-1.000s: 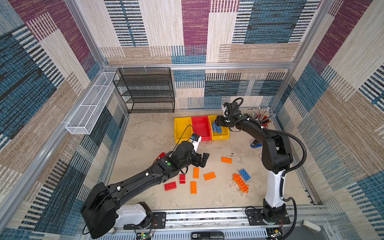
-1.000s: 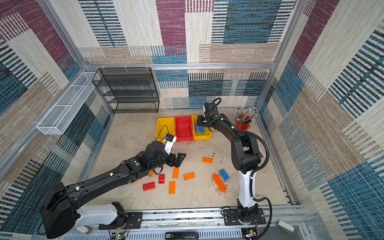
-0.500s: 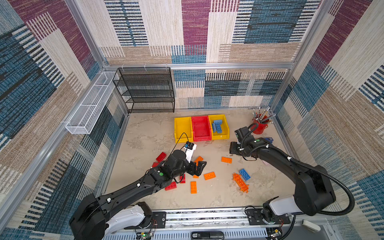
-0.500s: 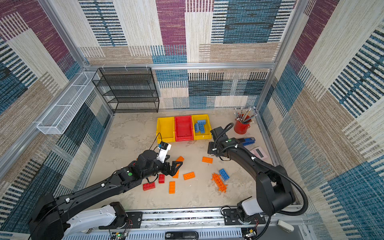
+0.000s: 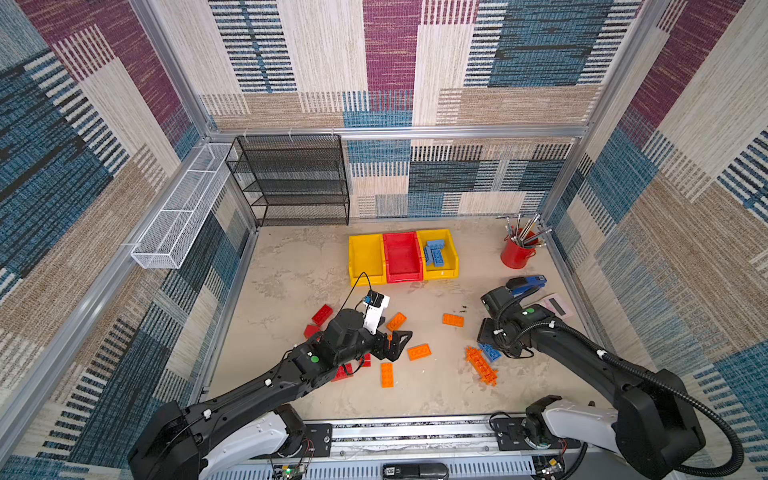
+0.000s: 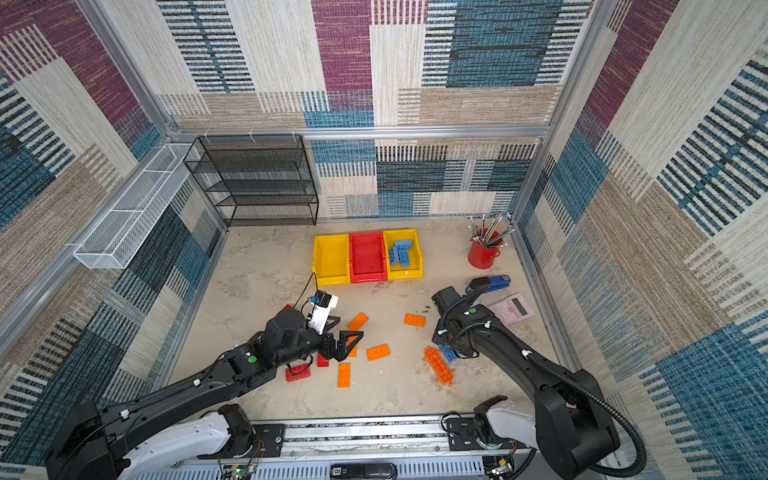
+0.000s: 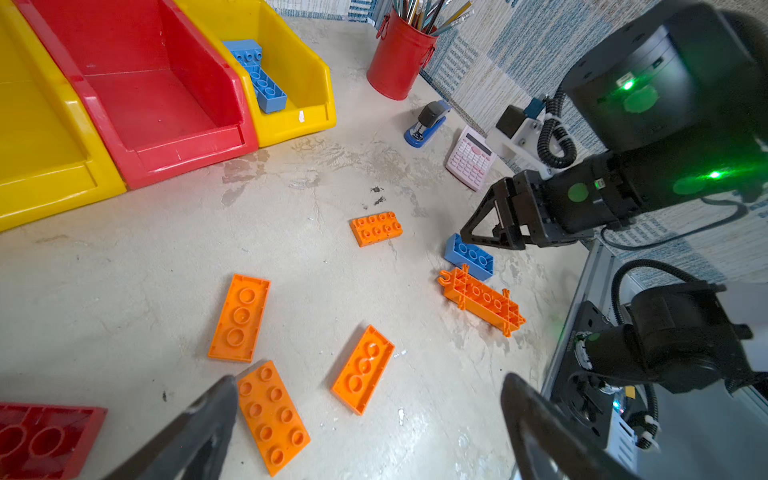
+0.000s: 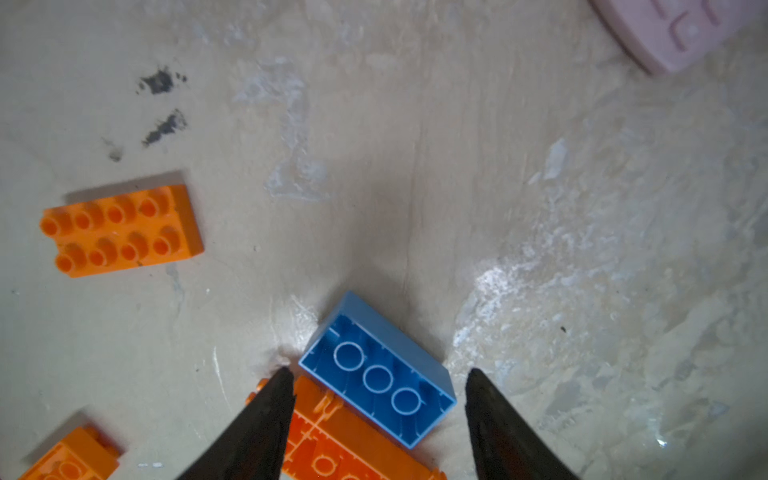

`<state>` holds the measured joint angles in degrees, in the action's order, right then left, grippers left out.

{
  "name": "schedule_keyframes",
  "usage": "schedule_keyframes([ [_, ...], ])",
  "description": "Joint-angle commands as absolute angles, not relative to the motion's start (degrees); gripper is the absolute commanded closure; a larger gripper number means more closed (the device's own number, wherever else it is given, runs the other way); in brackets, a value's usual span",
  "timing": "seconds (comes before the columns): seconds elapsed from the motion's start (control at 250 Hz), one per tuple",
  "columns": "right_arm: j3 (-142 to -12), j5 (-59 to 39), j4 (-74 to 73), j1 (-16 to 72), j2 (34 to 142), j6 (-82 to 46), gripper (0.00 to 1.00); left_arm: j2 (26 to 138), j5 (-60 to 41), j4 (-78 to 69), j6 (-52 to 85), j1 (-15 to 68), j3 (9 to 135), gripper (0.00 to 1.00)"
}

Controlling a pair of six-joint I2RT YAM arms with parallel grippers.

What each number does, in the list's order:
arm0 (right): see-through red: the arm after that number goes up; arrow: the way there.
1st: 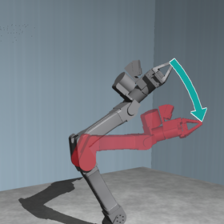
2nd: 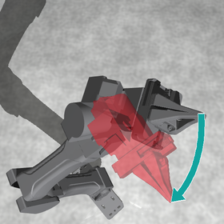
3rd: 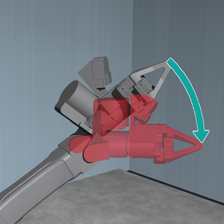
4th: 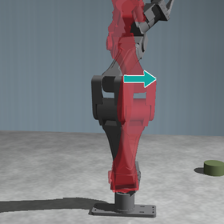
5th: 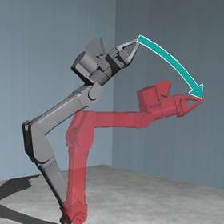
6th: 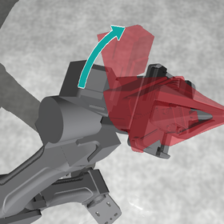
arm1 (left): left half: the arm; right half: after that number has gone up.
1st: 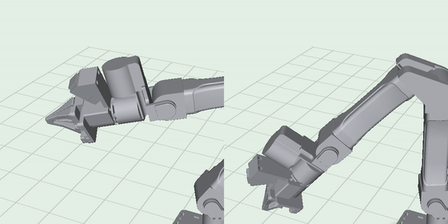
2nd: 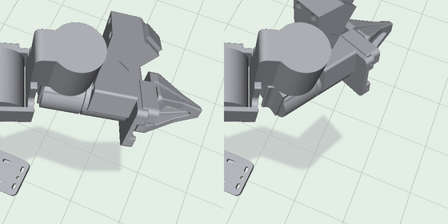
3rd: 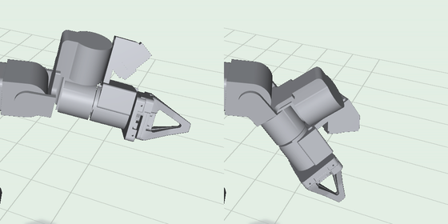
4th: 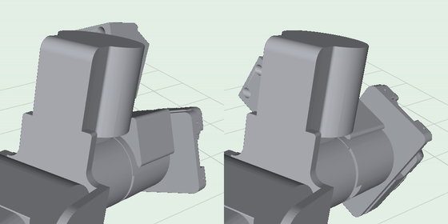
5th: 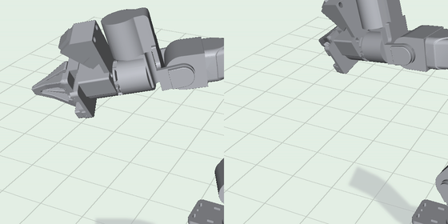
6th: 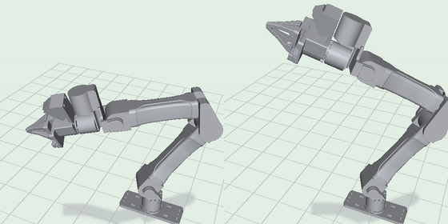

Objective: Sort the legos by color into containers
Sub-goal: 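Lower the right gripper onto the blue brick beside the orange frame piece, then carry the blue brick with the right gripper into the yellow bin and release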

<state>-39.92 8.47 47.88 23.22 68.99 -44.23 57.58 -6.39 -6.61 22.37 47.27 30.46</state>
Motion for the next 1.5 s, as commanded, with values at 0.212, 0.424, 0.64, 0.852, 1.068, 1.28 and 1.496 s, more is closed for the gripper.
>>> schedule_keyframes([
  [0.212, -38.91, 6.47, 43.61, 23.29, 70.79, -44.59, 0.33, 55.63, -8.02, -8.5, 23.75, 47.26, 28.88, 0.01],
  [0.424, -38.82, 5.8, 42.65, 23.33, 72.86, -43.2, 0.33, 54.31, -6.68, -7.9, 23.29, 47.26, 28.14, 0.01],
  [0.64, -37.98, 4.68, 42.36, 23.38, 72.21, -42.69, 0.34, 54.44, -6.46, -7.62, 23.12, 47.25, 28.39, 0.01],
  [0.852, -37.4, 3.79, 42.96, 23.64, 70.6, -42.84, 0.34, 53.98, -5.78, -7.12, 22.94, 47.28, 28.43, 0.01],
  [1.068, -36.92, 3.27, 42.9, 23.83, 70.71, -43.03, 0.36, 53.36, -5.38, -6.61, 23.01, 47.28, 28.43, 0.01],
  [1.28, -37.09, 3.72, 42.56, 24.34, 72.37, -43.02, 0.39, 52.22, -4.76, -6.02, 23.13, 47.28, 27.97, 0.01],
  [1.496, -37.5, 4.28, 41.92, 24.39, 74.18, -42.58, 0.48, 50.93, -4.02, -5.23, 23.12, 47.25, 27.71, 0.01],
])
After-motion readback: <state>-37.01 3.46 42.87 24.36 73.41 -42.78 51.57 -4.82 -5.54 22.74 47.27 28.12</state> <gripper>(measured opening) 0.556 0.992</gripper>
